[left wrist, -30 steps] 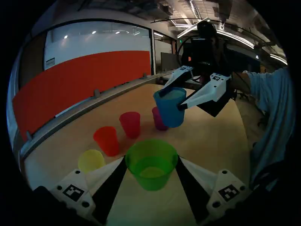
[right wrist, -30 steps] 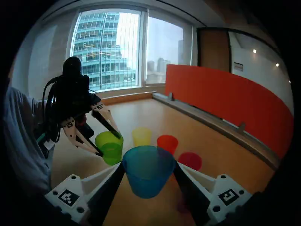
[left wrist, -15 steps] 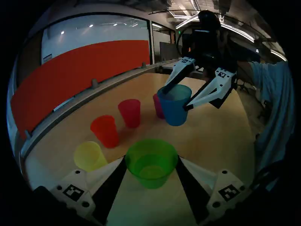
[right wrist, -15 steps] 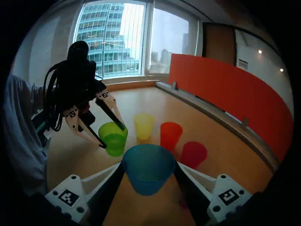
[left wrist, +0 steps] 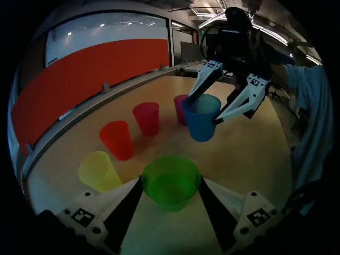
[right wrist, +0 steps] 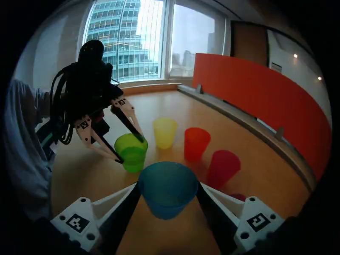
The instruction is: Pour water
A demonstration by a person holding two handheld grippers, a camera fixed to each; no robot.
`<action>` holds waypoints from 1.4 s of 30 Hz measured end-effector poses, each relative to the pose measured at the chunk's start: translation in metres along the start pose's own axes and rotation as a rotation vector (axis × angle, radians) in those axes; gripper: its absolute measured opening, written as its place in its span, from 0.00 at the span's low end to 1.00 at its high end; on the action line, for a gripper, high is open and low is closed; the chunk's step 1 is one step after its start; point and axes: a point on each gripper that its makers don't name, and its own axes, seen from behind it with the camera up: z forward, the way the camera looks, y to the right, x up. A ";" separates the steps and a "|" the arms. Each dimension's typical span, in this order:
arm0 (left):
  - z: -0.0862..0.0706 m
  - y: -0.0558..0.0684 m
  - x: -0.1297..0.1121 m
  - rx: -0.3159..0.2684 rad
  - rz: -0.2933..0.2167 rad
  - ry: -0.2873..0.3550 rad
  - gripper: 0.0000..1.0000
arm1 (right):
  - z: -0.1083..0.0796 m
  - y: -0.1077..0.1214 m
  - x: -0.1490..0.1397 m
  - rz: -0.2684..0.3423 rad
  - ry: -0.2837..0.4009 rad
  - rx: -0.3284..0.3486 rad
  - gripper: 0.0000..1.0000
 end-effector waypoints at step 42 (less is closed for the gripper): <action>-0.014 0.002 -0.028 0.010 -0.082 -0.007 0.98 | 0.012 -0.015 -0.048 0.024 -0.026 -0.033 0.94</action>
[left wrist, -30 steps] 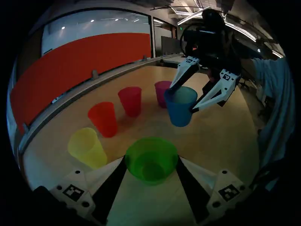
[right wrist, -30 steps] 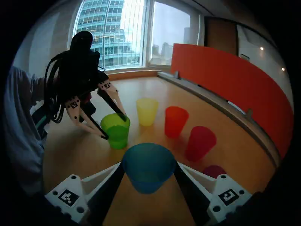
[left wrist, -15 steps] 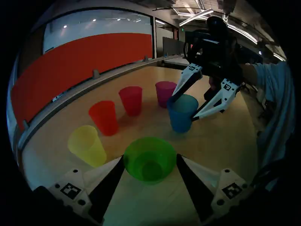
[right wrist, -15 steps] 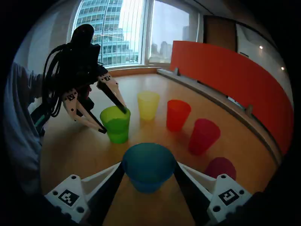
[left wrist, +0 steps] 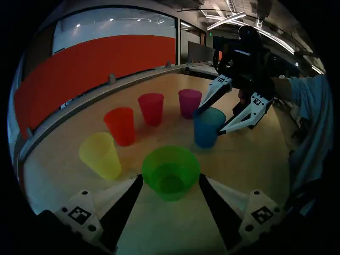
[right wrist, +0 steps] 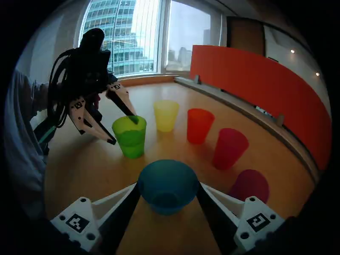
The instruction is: Pour water
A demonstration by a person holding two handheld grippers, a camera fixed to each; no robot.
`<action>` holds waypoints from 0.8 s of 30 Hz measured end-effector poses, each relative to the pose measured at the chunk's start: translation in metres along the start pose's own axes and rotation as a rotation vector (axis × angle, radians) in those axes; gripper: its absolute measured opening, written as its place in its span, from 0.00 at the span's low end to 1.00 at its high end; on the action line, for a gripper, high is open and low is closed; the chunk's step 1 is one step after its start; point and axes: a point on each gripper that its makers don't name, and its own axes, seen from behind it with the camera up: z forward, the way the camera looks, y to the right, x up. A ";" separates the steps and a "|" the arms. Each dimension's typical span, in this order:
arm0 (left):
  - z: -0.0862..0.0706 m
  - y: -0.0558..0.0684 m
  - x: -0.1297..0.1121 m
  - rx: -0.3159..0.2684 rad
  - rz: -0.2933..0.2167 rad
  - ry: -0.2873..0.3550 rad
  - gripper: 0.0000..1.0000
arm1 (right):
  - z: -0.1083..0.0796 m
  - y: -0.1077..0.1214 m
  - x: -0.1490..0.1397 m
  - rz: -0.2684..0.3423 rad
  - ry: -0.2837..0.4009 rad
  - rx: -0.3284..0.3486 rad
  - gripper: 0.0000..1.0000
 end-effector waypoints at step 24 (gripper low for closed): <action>-0.031 -0.005 -0.013 0.073 -0.071 0.037 0.98 | -0.022 0.001 -0.008 0.015 0.012 -0.053 1.00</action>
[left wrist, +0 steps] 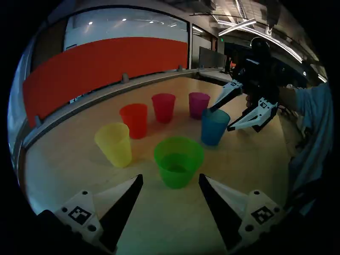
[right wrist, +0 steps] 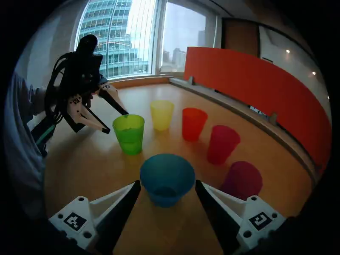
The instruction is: Pour water
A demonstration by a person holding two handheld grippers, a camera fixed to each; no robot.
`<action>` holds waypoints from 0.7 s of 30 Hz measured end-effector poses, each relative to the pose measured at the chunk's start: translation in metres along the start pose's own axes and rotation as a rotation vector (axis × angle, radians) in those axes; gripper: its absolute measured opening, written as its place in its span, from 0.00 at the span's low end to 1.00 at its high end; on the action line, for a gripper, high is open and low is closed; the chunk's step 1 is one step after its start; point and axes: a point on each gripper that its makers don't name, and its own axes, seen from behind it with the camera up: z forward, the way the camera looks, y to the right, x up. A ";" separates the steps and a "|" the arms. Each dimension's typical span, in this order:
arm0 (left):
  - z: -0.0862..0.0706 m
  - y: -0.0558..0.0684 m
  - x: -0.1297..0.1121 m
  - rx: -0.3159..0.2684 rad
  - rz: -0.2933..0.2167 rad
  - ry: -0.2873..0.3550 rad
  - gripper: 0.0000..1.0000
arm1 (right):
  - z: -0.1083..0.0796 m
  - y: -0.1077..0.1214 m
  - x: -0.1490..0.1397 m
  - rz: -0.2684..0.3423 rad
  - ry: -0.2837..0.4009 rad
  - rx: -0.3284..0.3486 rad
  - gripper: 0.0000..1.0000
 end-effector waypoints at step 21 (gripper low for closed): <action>-0.071 -0.020 0.033 0.210 -0.065 0.200 0.98 | -0.062 0.008 0.000 0.067 0.095 -0.132 1.00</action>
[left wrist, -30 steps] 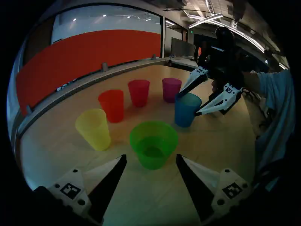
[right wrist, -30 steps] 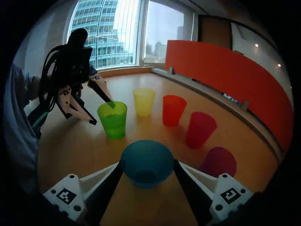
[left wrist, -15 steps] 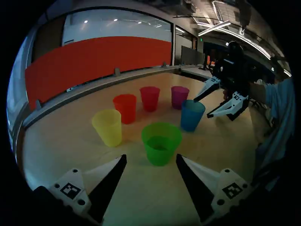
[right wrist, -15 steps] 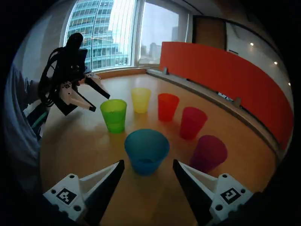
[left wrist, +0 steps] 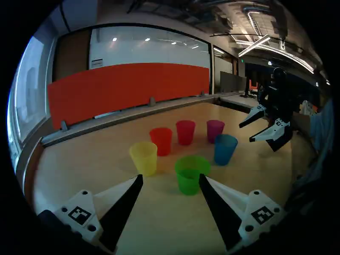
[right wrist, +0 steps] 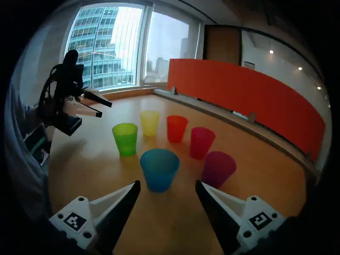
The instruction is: Pour water
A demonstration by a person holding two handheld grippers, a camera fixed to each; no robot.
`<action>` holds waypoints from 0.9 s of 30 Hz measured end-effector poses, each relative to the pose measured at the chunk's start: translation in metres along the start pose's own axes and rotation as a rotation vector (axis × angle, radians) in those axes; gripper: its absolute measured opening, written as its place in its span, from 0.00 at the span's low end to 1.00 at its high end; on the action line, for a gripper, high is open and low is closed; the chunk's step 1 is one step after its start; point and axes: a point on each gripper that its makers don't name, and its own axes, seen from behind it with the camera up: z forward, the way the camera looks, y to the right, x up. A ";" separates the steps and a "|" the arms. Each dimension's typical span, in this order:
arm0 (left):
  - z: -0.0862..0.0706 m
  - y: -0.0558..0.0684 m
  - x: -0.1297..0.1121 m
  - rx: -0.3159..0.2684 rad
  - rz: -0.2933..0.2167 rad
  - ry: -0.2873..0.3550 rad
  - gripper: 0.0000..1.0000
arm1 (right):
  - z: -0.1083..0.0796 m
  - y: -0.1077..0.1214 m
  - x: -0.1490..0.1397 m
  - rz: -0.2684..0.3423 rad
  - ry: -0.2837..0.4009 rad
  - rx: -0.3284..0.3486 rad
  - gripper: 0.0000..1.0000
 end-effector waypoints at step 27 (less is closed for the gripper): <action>-0.093 -0.090 0.084 0.588 -0.076 0.383 0.98 | -0.077 0.086 0.078 0.151 0.379 -0.526 1.00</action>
